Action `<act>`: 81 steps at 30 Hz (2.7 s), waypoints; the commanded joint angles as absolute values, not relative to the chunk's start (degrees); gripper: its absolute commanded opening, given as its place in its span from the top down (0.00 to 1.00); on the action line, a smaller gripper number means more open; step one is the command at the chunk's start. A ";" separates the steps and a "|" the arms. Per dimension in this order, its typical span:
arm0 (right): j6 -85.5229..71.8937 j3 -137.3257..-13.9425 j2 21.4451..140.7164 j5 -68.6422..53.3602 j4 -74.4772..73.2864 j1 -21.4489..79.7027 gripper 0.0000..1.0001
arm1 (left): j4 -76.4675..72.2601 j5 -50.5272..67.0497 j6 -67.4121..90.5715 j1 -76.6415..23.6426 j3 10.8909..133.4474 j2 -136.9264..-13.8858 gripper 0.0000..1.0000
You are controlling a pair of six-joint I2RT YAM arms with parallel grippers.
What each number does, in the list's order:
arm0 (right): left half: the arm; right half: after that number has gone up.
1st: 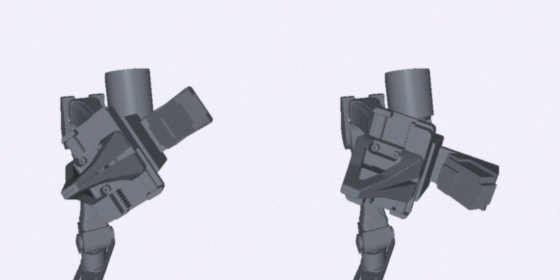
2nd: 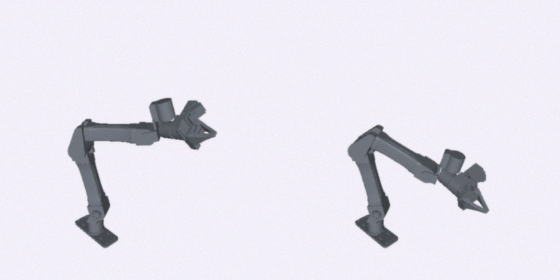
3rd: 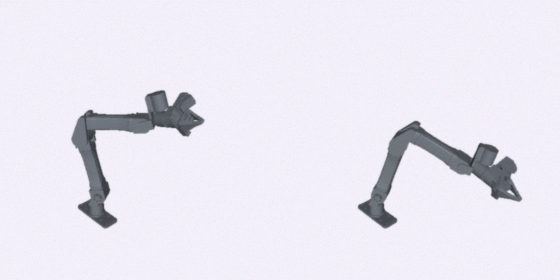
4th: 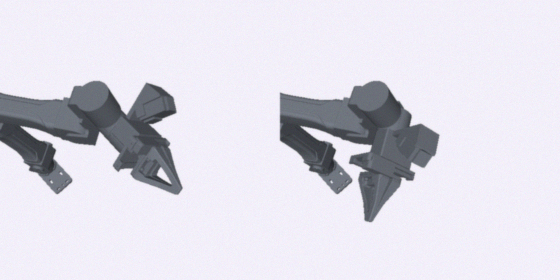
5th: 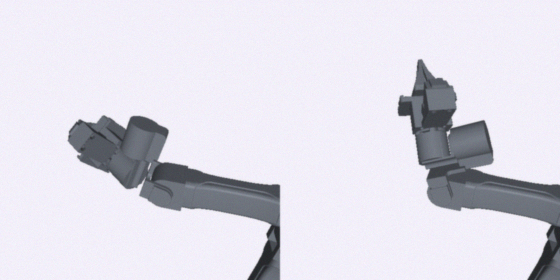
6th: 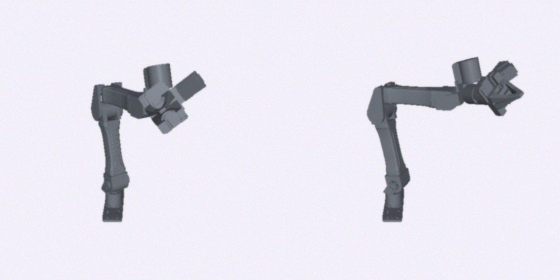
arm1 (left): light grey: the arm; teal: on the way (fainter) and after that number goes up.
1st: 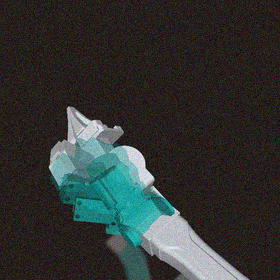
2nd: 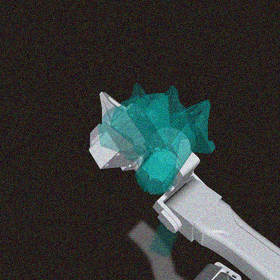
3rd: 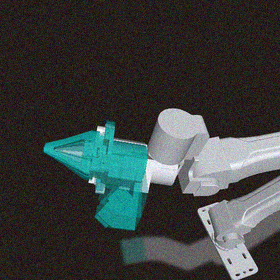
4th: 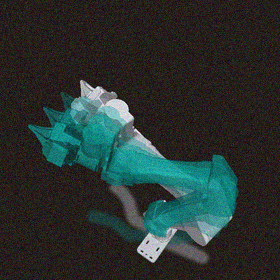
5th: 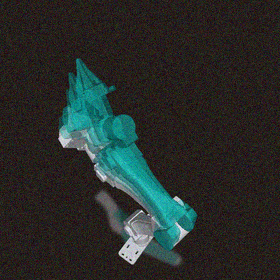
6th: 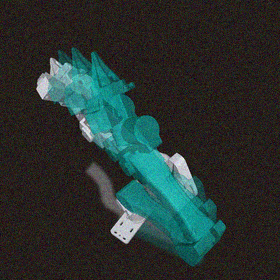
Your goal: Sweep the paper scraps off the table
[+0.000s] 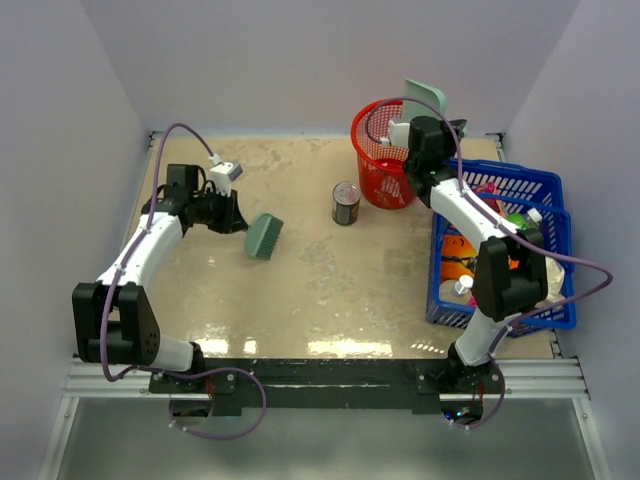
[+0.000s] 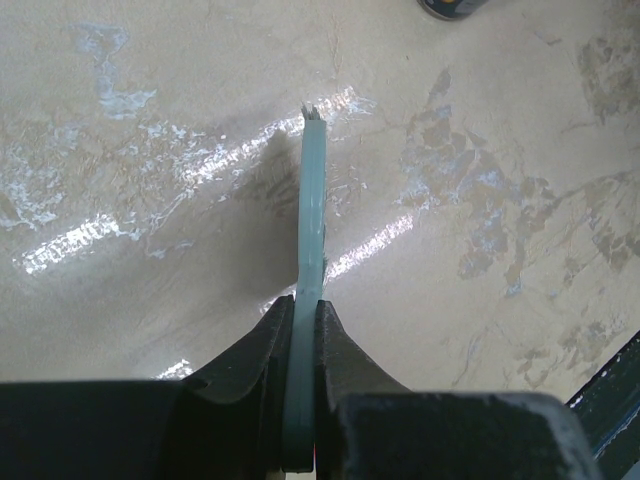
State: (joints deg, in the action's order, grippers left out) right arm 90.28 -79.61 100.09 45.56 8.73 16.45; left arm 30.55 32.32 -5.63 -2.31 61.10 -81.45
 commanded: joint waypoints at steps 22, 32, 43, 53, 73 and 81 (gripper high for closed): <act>67.77 -88.23 94.48 43.07 8.35 20.82 1.00 | 35.33 41.47 -10.63 -1.93 69.94 -80.59 1.00; 39.50 -105.45 95.36 34.13 -22.97 32.52 1.00 | 34.02 48.42 -3.26 -1.58 73.39 -82.62 1.00; 28.11 -90.80 85.61 2.04 -52.11 32.70 1.00 | 46.92 51.33 -1.82 3.95 69.62 -81.03 1.00; 41.84 -79.28 86.92 -9.23 -60.47 34.27 1.00 | 45.35 46.16 -2.81 6.07 63.36 -88.24 1.00; 37.97 -68.82 98.61 0.70 -51.33 45.44 0.81 | 48.08 26.37 -5.71 6.94 67.32 -95.27 0.76; 34.72 -69.34 96.08 2.29 -49.22 45.44 0.49 | 48.25 20.83 -6.59 6.94 67.41 -94.13 0.32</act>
State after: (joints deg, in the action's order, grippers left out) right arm 37.26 -68.12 98.96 0.91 -50.98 45.28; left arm 48.53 25.74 -5.41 6.44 66.11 -94.91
